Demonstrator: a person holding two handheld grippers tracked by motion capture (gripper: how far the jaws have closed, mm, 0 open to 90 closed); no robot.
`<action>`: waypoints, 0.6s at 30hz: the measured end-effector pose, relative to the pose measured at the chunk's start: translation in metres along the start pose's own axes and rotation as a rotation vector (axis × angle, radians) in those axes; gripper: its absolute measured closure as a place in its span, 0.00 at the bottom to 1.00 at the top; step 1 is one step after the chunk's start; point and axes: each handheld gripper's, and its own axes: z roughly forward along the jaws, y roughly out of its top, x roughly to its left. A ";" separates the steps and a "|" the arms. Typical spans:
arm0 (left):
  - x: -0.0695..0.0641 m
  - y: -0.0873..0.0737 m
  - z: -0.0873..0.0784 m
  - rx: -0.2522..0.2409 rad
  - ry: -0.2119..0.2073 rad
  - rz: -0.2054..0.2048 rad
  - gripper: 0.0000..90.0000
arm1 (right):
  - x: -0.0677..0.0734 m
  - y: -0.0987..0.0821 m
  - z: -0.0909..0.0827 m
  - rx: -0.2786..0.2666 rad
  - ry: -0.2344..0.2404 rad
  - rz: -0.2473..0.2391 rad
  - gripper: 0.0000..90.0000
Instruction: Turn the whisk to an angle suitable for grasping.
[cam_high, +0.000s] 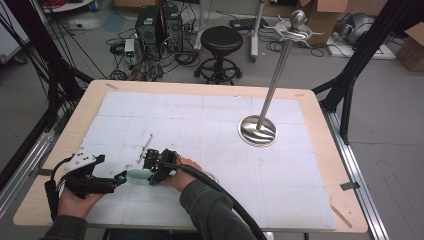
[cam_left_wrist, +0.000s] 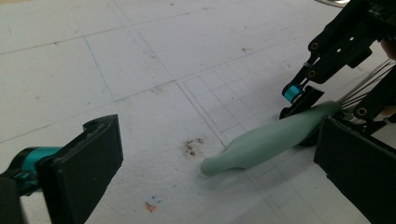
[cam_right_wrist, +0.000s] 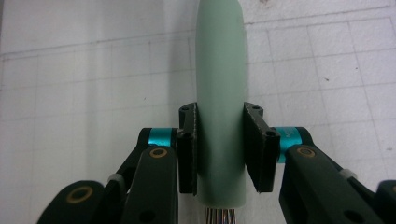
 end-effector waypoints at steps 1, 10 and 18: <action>0.000 0.000 0.000 0.000 -0.001 0.000 0.02 | -0.001 -0.001 -0.002 0.005 0.000 0.004 0.77; 0.000 0.000 0.000 -0.006 -0.001 0.002 0.02 | -0.008 -0.008 -0.023 -0.026 0.001 0.033 0.77; 0.000 0.000 0.000 -0.007 -0.001 0.001 0.02 | -0.016 -0.019 -0.052 -0.104 -0.009 0.068 0.77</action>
